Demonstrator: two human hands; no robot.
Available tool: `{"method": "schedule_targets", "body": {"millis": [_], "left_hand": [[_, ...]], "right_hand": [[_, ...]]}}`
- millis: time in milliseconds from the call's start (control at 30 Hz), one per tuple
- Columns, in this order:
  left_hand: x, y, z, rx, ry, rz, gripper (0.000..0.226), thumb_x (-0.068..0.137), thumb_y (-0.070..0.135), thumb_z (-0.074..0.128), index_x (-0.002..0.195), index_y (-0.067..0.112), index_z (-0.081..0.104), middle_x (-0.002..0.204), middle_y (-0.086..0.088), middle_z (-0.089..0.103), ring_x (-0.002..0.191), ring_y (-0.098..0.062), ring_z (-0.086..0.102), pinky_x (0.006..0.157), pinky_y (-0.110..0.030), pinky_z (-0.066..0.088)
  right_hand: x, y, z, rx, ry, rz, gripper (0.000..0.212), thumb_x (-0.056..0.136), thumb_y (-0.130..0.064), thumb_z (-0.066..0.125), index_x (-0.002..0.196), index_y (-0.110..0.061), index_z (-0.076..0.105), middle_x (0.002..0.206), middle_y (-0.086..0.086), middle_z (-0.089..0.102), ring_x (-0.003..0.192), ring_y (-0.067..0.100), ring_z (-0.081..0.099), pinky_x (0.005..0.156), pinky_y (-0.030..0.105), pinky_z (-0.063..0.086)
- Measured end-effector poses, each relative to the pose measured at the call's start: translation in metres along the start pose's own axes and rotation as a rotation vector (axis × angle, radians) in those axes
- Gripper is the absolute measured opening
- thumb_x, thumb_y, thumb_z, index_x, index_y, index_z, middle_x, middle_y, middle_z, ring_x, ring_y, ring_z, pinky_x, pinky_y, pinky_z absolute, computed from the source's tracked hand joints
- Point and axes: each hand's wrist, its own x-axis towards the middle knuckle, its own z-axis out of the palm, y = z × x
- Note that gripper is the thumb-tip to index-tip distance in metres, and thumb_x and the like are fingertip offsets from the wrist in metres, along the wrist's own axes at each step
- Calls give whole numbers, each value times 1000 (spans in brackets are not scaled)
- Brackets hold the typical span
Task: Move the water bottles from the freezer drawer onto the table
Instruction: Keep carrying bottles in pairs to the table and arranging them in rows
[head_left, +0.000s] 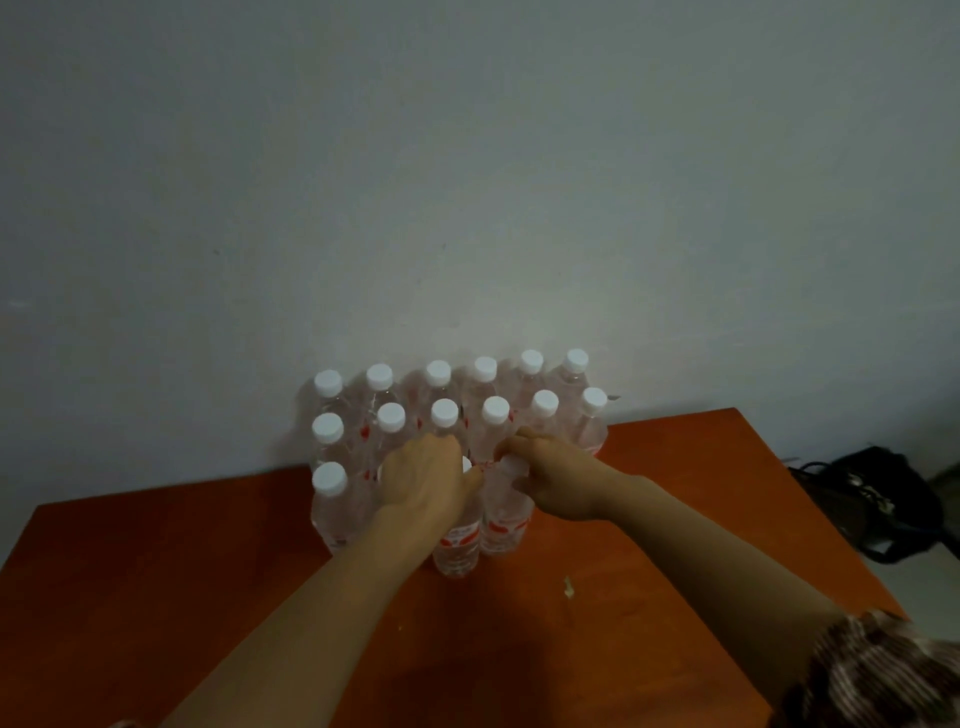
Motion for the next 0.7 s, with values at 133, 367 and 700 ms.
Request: {"method": "schedule_targets", "body": {"millis": [133, 367, 700], "left_hand": [[4, 1, 1, -13, 6, -7, 33, 90, 41, 53, 69, 17, 45, 62, 4, 42, 64, -17, 50, 57, -29, 38], [8, -2, 6, -44, 12, -9, 43, 88, 40, 55, 56, 19, 36, 56, 4, 39, 60, -18, 50, 54, -30, 36], [7, -2, 12, -153, 43, -54, 33, 86, 39, 60, 65, 14, 52, 57, 4, 43, 62, -19, 54, 52, -29, 39]], "right_hand": [[3, 2, 0, 15, 18, 22, 38, 90, -14, 57, 127, -16, 50, 126, 5, 49, 113, 25, 50, 93, 39, 45], [2, 1, 4, 23, 69, 43, 37, 88, -14, 59, 124, -15, 51, 125, 8, 51, 110, 24, 52, 91, 38, 47], [2, 0, 8, 113, 151, 84, 34, 85, -9, 60, 118, -14, 56, 116, 7, 59, 102, 23, 56, 83, 31, 45]]}}
